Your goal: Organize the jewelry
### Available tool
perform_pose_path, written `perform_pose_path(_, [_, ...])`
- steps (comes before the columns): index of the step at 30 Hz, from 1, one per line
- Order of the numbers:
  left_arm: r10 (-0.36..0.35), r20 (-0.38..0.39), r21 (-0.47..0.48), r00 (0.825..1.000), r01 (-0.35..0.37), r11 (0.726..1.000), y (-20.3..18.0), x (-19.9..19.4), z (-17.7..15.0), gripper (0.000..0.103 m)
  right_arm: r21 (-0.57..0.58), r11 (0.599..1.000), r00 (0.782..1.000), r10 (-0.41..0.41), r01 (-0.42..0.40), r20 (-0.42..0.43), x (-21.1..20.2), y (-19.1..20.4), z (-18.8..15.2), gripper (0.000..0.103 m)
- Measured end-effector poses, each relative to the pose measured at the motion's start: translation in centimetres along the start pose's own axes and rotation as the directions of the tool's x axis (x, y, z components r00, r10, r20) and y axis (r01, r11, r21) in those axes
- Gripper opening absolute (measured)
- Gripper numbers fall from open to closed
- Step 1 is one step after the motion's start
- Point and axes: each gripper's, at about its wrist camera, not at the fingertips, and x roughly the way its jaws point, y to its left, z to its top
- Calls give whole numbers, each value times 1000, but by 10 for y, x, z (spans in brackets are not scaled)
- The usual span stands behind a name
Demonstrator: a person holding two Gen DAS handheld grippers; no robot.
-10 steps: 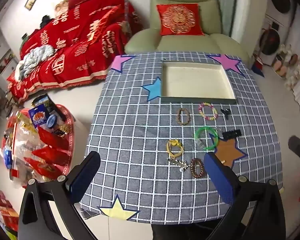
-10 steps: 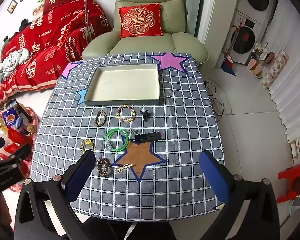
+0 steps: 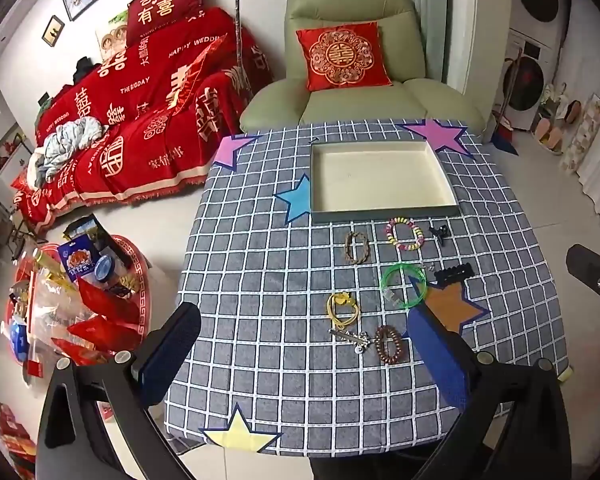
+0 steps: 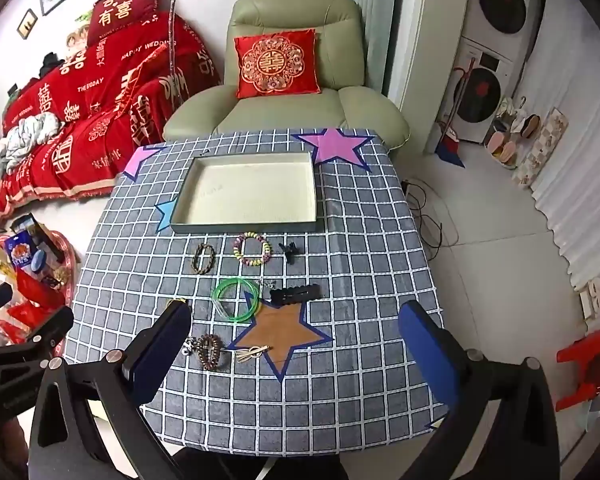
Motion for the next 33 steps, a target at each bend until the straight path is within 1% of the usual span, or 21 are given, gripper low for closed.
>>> perform_pose_path(6, [6,38,-19,999,-5,1000,3,-5,3,103,-1,1000,1000,0,0,30,-8,3,7,103])
perform_pose_path(15, [-1,28,-41,1000,2,999,6,-2,0,103,-5,1000,999,-11,11,53,-9,4,6,103])
perform_pose_path(33, [-3,33,-43,999,5,999,8,-2,0,103,-10,1000,999,-8,8,51,-9,7,6,103])
